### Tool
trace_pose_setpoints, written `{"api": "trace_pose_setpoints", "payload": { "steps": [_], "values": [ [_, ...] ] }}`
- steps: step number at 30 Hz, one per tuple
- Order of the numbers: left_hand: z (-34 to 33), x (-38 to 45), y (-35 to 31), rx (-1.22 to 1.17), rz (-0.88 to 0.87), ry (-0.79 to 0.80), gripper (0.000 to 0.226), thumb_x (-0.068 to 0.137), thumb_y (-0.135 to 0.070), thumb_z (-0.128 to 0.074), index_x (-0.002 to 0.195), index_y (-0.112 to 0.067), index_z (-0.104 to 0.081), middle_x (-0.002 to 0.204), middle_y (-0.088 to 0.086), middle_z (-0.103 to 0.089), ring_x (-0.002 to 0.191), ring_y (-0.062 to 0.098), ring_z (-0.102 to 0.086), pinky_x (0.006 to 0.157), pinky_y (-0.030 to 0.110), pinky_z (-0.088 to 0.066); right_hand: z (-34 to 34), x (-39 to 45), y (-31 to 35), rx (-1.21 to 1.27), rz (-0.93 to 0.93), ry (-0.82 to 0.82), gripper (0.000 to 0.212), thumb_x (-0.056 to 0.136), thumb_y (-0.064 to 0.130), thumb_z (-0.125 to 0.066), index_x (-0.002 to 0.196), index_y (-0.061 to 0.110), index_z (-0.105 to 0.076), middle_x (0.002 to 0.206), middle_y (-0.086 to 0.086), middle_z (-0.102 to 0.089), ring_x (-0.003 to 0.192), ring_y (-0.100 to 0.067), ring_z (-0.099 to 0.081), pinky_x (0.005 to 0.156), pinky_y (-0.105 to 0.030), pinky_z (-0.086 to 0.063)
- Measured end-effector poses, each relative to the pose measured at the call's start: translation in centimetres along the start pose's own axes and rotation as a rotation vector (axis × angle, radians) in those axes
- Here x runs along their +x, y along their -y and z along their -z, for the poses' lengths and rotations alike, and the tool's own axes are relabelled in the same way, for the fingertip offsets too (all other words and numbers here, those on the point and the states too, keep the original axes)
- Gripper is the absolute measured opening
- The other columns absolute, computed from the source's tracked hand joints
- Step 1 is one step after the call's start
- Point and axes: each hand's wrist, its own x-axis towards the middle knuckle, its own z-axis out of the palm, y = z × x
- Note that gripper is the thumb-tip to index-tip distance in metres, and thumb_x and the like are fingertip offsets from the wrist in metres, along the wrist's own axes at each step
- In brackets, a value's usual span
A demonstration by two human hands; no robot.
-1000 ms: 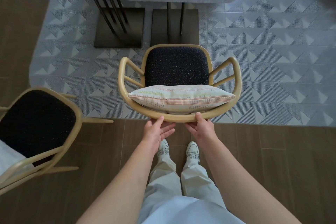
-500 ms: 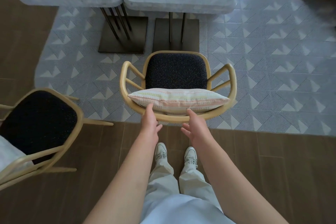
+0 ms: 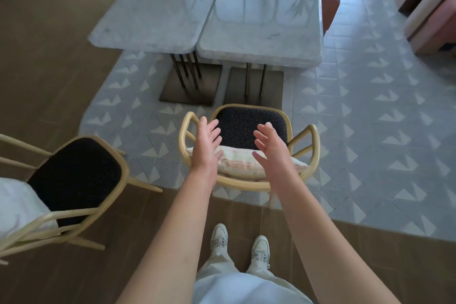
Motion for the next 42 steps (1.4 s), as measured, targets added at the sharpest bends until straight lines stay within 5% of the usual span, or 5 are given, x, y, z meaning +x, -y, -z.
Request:
{"api": "trace_pose_setpoints", "payload": {
  "steps": [12, 28, 42],
  "values": [
    [-3.4, -5.8, -6.2, 0.002, -0.409, 0.055, 0.063, 0.104, -0.062, -0.017, 0.152, -0.031, -0.042, 0.159, -0.006, -0.041, 0.143, 0.010, -0.039, 0.121, 0.043, -0.026, 1.1, -4.8, 9.0, -0.098, 0.432, 0.179, 0.045, 0.105, 0.043, -0.038, 0.147, 0.029, -0.047, 0.153, 0.008, -0.045, 0.141, -0.009, -0.039, 0.117, -0.037, -0.033],
    [-3.3, -4.7, -7.8, 0.019, -0.455, 0.064, 0.071, 0.100, -0.069, -0.013, 0.155, -0.032, -0.038, 0.160, -0.008, -0.039, 0.144, 0.008, -0.038, 0.121, 0.040, -0.024, 0.3, -3.3, 10.0, -0.090, 0.419, 0.205, 0.048, 0.106, 0.041, -0.036, 0.152, 0.027, -0.040, 0.157, 0.005, -0.041, 0.144, -0.010, -0.036, 0.120, -0.040, -0.030],
    [3.5, 5.3, -11.7, -0.007, -0.375, 0.107, 0.071, 0.100, -0.068, -0.012, 0.154, -0.031, -0.039, 0.160, -0.006, -0.038, 0.145, 0.011, -0.038, 0.122, 0.042, -0.024, -8.2, 2.5, 9.5, -0.163, 0.410, 0.094, 0.049, 0.107, 0.042, -0.033, 0.153, 0.027, -0.037, 0.159, 0.005, -0.038, 0.146, -0.012, -0.034, 0.119, -0.038, -0.032]
  ]
}}
